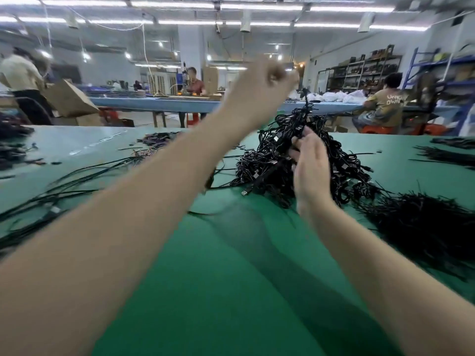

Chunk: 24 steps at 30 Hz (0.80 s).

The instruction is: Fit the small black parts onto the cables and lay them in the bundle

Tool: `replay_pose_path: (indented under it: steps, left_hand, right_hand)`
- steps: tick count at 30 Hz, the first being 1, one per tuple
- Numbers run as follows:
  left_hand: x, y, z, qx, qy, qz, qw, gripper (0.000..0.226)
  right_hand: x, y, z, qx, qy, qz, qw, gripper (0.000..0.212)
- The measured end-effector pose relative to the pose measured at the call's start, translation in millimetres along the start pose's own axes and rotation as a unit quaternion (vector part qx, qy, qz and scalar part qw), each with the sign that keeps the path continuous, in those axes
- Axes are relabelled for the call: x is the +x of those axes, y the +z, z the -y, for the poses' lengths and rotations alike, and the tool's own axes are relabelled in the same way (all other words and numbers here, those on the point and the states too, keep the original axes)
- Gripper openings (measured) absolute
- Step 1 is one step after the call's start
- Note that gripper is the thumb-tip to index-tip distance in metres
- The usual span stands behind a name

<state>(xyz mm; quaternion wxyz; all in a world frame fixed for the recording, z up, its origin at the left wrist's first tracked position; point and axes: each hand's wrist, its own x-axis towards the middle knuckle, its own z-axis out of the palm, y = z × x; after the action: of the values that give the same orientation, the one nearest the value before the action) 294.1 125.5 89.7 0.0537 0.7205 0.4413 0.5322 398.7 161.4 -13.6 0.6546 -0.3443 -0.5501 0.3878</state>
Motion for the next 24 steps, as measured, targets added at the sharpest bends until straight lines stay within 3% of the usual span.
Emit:
replay_pose_path:
  steps: [1,3,5,8,11,14,17,19,21,22,24]
  left_hand:
    - [-9.5,10.0,-6.1,0.026,-0.078,0.026,0.996,0.02]
    - [-33.4,26.8,27.1,-0.011,-0.098,0.088,0.991,0.02]
    - [-35.9,27.6,34.9,-0.046,-0.152,0.097,0.982,0.022]
    - [-43.1,10.2,46.0,-0.067,-0.193,0.209,0.956,0.016]
    - [-43.3,-18.1,57.2,-0.07,-0.246,0.298,0.92,0.015]
    - [-40.8,-46.7,65.0,-0.067,-0.269,0.255,0.926,0.025]
    - [-39.2,-65.6,71.4,-0.188,-0.296,0.18,0.919,0.041]
    - [-38.2,-72.0,72.8,-0.332,-0.302,0.097,0.889,0.034]
    - [-36.5,-72.2,71.7,-0.474,-0.288,0.038,0.831,0.022]
    - [-35.9,-70.2,70.5,-0.52,-0.279,0.024,0.807,0.016]
    - [-34.6,-63.7,68.0,-0.541,-0.27,0.001,0.797,0.011]
  right_hand:
    - [8.5,-6.4,13.8,0.006,0.0,0.033,0.999,0.033]
    - [19.0,-18.7,31.1,-0.018,0.008,0.131,0.991,0.035]
    - [23.0,-28.8,37.8,-0.102,0.008,0.202,0.974,0.037]
    - [29.2,-39.4,36.8,-0.328,-0.109,0.197,0.917,0.029]
    - [36.8,-50.8,35.6,-0.322,-0.122,0.14,0.928,0.032]
    - [43.2,-60.1,35.9,-0.306,-0.083,0.099,0.943,0.041]
    - [38.3,-57.7,32.2,-0.315,-0.021,0.156,0.936,0.039]
    - [29.0,-47.2,29.2,-0.305,0.029,0.226,0.925,0.036]
    - [18.9,-33.2,25.2,-0.244,0.094,0.298,0.918,0.036]
    - [13.1,-26.2,23.4,-0.203,0.127,0.331,0.913,0.036]
    - [0.5,-14.1,19.6,-0.147,0.166,0.393,0.892,0.034]
